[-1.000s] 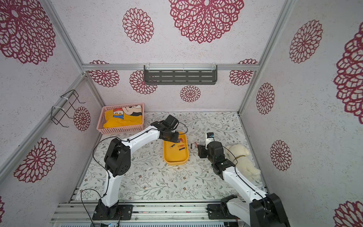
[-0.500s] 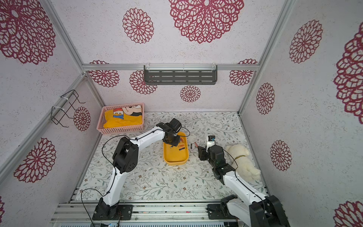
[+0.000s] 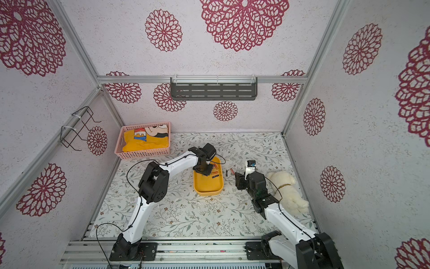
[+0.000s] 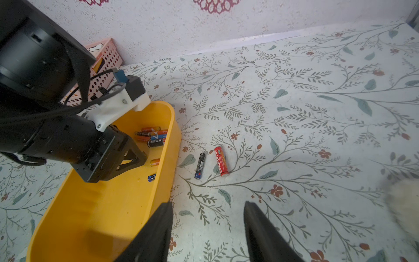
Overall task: Take the batteries out of the storage box
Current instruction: Pick up the battery from the storage box.
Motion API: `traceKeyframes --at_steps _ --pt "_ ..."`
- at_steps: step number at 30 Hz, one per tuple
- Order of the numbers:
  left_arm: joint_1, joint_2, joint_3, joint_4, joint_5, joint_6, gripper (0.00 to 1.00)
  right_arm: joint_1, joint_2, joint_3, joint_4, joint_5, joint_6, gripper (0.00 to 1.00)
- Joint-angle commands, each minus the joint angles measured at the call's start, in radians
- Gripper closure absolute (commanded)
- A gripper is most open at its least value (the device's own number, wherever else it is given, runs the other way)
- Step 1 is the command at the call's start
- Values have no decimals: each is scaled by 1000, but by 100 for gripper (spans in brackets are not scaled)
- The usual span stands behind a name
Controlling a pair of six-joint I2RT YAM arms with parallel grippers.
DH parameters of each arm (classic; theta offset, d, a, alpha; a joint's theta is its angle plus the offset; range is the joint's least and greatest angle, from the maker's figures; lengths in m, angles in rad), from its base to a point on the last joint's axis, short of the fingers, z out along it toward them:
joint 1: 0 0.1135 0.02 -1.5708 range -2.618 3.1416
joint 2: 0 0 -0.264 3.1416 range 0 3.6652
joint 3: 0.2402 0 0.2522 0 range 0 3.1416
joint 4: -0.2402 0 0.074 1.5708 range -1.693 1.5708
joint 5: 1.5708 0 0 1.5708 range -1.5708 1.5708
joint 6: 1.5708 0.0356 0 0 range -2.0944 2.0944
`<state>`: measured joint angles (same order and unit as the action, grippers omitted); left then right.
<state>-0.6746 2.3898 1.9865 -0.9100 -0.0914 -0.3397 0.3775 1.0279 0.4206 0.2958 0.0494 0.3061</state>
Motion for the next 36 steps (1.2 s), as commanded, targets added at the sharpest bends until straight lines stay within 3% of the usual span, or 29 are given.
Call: traceKeyframes --at_steps 1,8,15,28,32,36 --pt "-6 37 17 -19 -11 11 79 -2 -41 1 33 28 -14 44" --pt "-8 31 46 -36 -30 6 86 -2 -86 -3 30 44 -14 44" --pt "-9 21 72 -68 -36 -7 100 -2 -143 -11 19 79 -28 42" --pt "-1 -136 148 -171 -33 -70 100 -2 -128 -6 35 84 -31 41" --pt "36 -228 59 -177 -36 -125 100 -1 -112 4 36 76 -37 41" --pt "100 -358 -152 -82 -52 -197 100 28 -88 18 42 49 -74 41"
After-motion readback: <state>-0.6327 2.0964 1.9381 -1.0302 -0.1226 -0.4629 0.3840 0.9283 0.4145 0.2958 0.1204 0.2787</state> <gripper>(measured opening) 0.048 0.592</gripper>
